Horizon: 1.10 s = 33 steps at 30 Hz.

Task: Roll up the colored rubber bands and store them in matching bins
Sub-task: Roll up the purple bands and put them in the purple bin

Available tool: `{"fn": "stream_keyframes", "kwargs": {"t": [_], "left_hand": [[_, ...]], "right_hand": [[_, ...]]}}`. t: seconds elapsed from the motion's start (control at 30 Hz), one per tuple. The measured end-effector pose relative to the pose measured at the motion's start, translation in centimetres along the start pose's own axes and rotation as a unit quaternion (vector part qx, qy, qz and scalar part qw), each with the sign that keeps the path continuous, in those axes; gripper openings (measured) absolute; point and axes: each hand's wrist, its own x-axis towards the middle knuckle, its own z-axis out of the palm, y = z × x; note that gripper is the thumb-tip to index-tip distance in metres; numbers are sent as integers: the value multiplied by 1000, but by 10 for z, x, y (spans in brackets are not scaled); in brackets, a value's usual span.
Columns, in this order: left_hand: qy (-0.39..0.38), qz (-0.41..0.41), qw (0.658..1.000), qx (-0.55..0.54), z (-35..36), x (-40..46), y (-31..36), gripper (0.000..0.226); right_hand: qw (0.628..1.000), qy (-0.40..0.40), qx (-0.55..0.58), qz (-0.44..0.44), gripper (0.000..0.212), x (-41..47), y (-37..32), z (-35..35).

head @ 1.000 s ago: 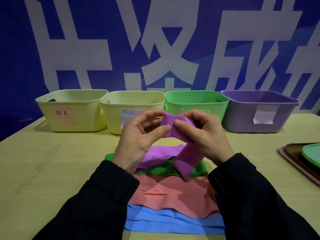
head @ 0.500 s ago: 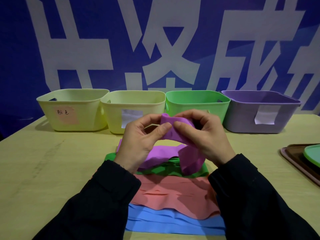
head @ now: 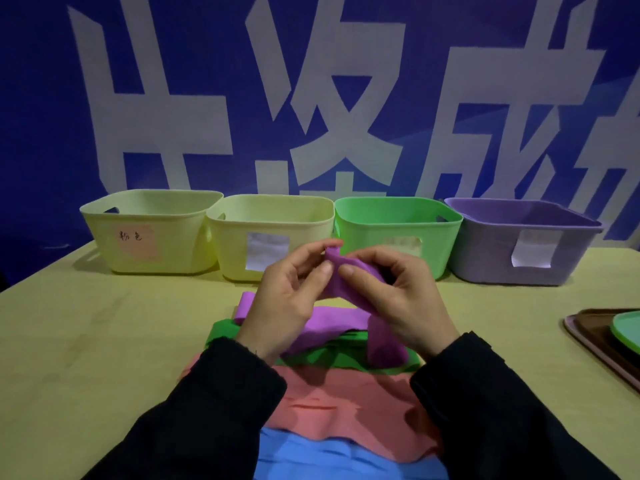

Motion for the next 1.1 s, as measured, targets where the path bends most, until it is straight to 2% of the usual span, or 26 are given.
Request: {"fn": "stream_keyframes", "kwargs": {"t": [0.17,0.33,0.5,0.7,0.9,1.0,1.1], "left_hand": [[26,6,1000,9,1,0,4,31],[43,5,999,10,-3,2,3,29],[31,4,999,2,-4,2,5,28],[4,9,1000,25,-3,0,4,22],[34,10,999,21,-6,2,7,30],[40,7,998,50,-11,3,5,22],[31,13,997,64,-14,3,2,27]], "right_hand": [[1000,0,13,6,14,-3,-4,0],[999,15,14,25,11,1,0,-4],[998,14,24,55,11,3,3,-18],[997,26,-66,9,14,4,6,-15],[998,-6,-64,9,12,3,7,-17],[996,-48,-47,56,15,3,7,-23],[995,-49,-16,85,19,4,7,-27]]}}
